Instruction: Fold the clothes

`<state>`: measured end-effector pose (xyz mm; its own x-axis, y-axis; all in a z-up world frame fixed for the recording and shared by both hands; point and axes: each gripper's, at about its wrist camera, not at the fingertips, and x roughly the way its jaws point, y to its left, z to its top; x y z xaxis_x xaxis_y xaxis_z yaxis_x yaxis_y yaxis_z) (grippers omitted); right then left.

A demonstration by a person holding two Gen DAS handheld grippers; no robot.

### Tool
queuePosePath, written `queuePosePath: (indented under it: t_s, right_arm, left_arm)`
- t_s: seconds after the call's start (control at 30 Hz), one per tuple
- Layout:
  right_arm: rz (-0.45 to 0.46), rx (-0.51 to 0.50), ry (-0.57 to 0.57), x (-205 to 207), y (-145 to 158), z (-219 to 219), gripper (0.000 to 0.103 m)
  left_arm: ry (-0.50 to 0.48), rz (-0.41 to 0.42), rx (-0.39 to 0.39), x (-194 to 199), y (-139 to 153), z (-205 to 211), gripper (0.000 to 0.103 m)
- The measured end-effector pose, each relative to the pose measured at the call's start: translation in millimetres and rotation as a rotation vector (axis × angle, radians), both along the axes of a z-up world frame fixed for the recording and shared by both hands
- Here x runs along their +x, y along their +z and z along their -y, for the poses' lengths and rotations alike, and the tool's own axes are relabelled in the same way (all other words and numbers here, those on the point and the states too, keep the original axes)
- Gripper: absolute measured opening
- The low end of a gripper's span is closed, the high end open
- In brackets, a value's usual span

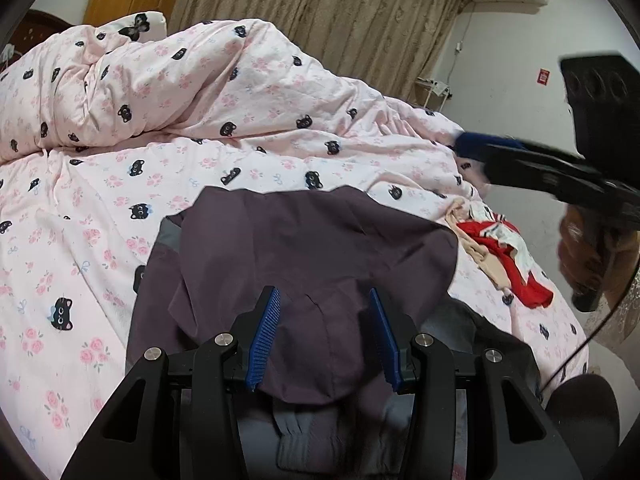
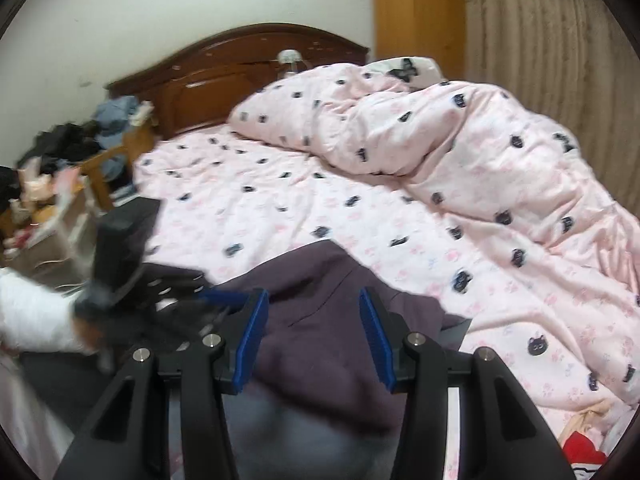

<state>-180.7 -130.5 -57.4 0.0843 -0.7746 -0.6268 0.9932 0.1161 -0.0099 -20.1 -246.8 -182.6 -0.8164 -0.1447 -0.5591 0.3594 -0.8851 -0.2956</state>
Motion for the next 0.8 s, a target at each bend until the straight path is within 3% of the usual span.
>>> queuePosePath:
  t_s: [0.1,0.2,0.4,0.6,0.8]
  right_arm:
    - [-0.101,0.073,-0.058,12,-26,18,0.049]
    - [-0.112,0.174,-0.039,21,-57,17,0.049]
    - [-0.138,0.204,-0.037,27,-96,-18,0.049]
    - [-0.133,0.237,-0.088,15,-132,-22,0.050]
    - [-0.060,0.164,-0.099,4,-105,-27,0.054]
  left_arm:
    - [-0.006,0.019,0.000,1,-4,-4,0.041]
    - [-0.009,0.038,0.005,2,-8,-4,0.041]
    - [-0.005,0.080,0.007,-1,-19,-1,0.041]
    - [-0.008,0.136,-0.012,-7,-30,-4,0.041]
    - [0.026,0.071,-0.002,1,-20,4,0.041]
